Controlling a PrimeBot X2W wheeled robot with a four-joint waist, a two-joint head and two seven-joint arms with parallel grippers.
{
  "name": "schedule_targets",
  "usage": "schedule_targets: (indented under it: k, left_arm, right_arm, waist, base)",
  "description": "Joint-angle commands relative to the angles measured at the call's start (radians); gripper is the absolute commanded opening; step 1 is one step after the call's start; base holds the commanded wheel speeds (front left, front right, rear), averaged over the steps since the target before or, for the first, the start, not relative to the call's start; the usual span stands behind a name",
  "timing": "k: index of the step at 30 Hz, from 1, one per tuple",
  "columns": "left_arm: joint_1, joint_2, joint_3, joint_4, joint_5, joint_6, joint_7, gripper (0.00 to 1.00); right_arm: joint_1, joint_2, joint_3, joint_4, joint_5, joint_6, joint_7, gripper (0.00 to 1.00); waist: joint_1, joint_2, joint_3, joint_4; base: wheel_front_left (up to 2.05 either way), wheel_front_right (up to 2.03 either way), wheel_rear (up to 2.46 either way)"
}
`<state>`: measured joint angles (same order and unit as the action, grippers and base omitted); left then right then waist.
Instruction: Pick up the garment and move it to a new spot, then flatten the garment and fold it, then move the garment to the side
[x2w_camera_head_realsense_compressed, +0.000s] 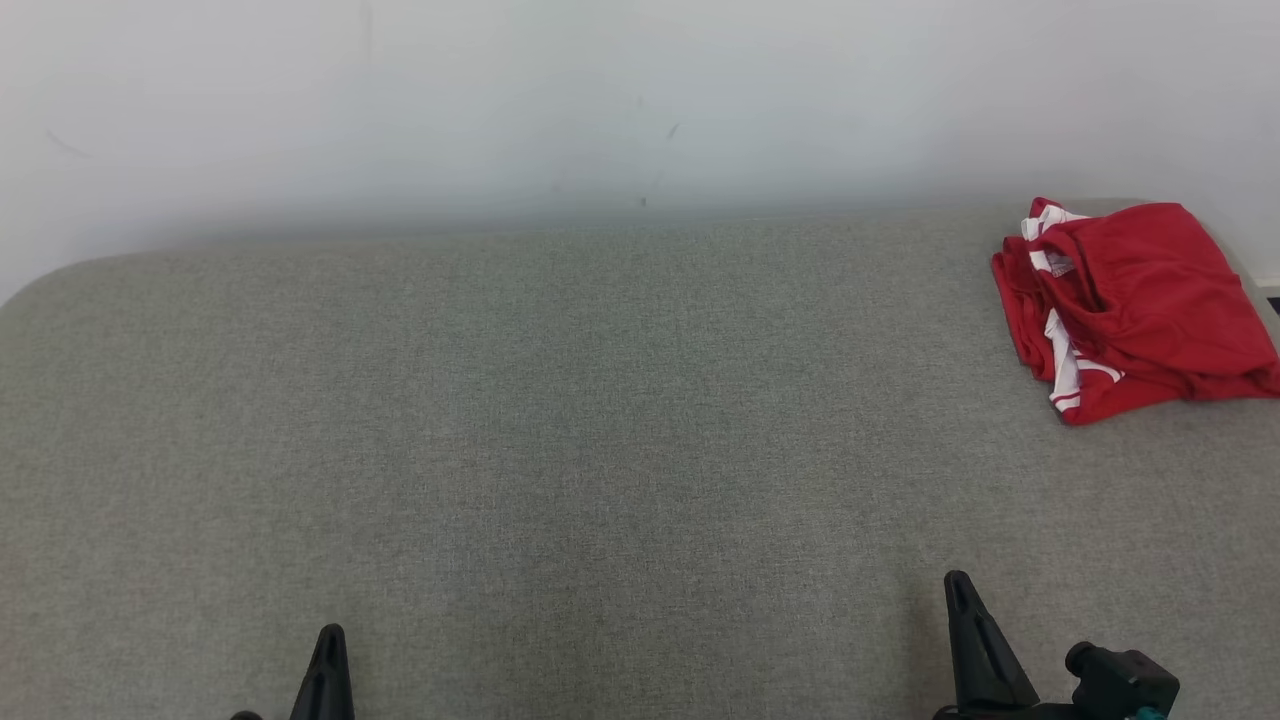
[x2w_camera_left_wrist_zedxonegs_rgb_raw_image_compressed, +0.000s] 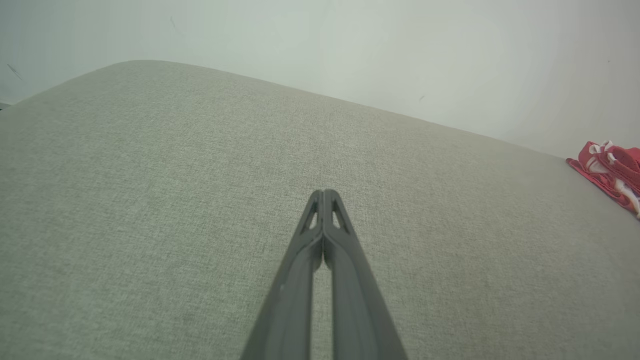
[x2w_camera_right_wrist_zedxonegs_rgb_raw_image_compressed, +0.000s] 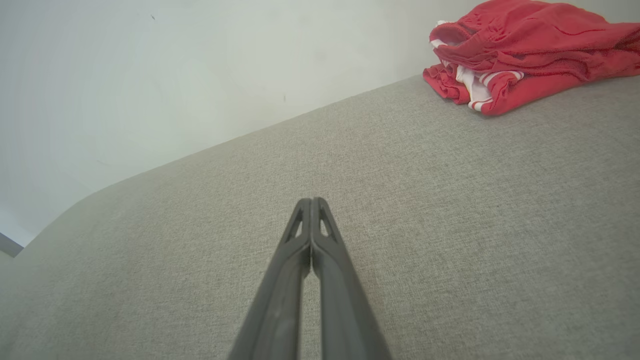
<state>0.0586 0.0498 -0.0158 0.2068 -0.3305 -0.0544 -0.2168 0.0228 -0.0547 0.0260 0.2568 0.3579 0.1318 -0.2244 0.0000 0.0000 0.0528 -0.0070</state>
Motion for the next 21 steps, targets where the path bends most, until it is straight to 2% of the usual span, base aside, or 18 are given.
schedule_targets:
  k: [1,21]
  left_arm:
    - [-0.023,0.000,0.008,-0.013,-0.044,-0.009,0.008,0.00]
    - [-0.061,0.001,0.039,-0.002,-0.357,-0.026,0.090,0.00]
  right_arm:
    - [-0.021,-0.006,-0.004,-0.015,0.043,0.000,0.007,0.00]
    - [-0.051,-0.017,-0.022,-0.016,0.364,0.000,0.078,0.00]
  waist:
    - [0.0000,0.0000,-0.001,0.000]
    - [0.0000,0.0000,-0.009,0.001]
  base:
    - [0.00,0.00,0.00]
    - [0.00,0.00,0.00]
